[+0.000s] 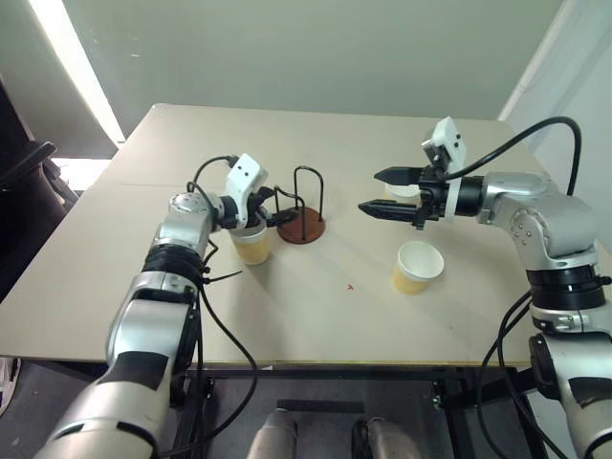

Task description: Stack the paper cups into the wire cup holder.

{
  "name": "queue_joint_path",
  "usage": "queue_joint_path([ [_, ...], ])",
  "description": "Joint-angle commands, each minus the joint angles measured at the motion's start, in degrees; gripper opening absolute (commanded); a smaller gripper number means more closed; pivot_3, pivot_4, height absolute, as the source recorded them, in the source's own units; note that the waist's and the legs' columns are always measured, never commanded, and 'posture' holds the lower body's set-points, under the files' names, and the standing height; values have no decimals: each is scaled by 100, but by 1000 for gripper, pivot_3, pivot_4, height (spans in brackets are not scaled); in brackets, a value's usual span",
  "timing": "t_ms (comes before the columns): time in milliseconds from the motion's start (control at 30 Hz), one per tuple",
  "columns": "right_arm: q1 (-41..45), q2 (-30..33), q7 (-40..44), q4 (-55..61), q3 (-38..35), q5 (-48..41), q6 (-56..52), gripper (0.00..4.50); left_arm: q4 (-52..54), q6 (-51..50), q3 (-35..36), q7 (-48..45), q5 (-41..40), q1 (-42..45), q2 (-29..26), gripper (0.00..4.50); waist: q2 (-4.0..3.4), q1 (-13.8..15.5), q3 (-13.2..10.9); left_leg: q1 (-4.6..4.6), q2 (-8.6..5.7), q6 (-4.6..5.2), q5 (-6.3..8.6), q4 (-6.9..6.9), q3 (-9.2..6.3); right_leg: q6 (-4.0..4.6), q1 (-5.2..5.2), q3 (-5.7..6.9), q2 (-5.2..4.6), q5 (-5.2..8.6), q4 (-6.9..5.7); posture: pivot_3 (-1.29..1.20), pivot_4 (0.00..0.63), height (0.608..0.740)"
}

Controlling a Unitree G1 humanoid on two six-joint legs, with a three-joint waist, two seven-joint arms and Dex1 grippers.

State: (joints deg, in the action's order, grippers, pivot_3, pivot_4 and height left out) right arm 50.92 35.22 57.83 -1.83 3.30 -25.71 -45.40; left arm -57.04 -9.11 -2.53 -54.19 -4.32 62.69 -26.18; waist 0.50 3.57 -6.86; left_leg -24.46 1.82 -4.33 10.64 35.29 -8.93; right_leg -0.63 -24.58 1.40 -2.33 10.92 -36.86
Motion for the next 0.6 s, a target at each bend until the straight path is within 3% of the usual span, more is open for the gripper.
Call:
queue_joint_path([
  [33,32,109,-39,215,-234,-122,-4,4500,-44,202,26,4,76,267,35,3523,0,0,0,-1,-1,1,0,1,2,-1,0,0,0,0,1,0,150,740],
  [267,34,163,-27,183,-255,-144,0,4500,-56,234,66,-147,129,319,-53,1004,0,0,0,-2,-6,3,2,3,9,-3,0,-2,2,0,4,0,150,740],
  [367,46,150,-20,159,-247,-150,14,4500,-48,226,81,-152,125,302,-57,145,0,-1,0,-2,-6,4,2,5,10,-5,0,-2,3,-1,3,0,150,740],
  [600,58,140,-2,138,-215,-154,25,4500,82,149,152,-206,36,229,-16,66,0,-1,0,-7,-5,8,4,22,10,-10,0,-4,3,-4,3,0,150,740],
])
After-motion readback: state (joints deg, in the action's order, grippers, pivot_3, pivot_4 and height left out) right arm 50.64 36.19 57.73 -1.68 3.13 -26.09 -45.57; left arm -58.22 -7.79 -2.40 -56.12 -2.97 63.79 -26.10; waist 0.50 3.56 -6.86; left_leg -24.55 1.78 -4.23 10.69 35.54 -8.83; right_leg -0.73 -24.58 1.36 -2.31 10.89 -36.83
